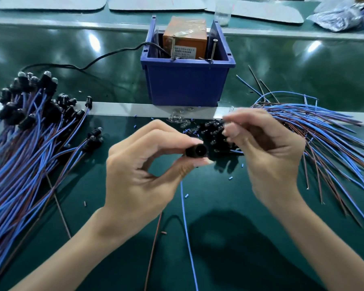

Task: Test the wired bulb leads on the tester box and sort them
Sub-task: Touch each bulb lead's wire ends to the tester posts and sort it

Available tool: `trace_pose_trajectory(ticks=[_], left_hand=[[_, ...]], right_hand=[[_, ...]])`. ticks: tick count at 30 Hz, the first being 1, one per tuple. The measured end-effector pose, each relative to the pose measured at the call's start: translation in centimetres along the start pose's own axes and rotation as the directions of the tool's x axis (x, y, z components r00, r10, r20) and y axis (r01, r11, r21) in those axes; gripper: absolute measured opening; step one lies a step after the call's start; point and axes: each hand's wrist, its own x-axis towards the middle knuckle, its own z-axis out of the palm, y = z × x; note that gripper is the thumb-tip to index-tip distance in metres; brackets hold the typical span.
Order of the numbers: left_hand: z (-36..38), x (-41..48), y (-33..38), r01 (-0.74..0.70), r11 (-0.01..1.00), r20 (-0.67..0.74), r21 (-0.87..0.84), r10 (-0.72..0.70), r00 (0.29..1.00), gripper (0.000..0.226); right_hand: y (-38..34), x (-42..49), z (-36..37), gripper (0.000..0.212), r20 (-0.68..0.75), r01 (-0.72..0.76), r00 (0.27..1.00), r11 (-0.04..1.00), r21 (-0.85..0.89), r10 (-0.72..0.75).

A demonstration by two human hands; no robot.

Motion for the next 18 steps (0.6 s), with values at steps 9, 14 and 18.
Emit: trace_pose_trajectory(ticks=[9, 14, 18], left_hand=[[-0.1, 0.0, 0.0, 0.038, 0.995, -0.028, -0.092, -0.041, 0.999, 0.014], [0.2, 0.2, 0.5, 0.144, 0.957, -0.013, -0.253, -0.152, 0.988, 0.025], [0.1, 0.3, 0.9, 0.200, 0.952, 0.010, -0.233, -0.203, 0.979, 0.021]], right_hand=[[-4.6, 1.2, -0.4, 0.015, 0.248, 0.099, 0.963, 0.994, 0.048, -0.108], [-5.1, 1.3, -0.5, 0.013, 0.326, 0.104, 0.942, 0.994, -0.038, -0.086], [-4.8, 1.2, -0.5, 0.009, 0.358, 0.104, 0.931, 0.992, -0.071, -0.072]])
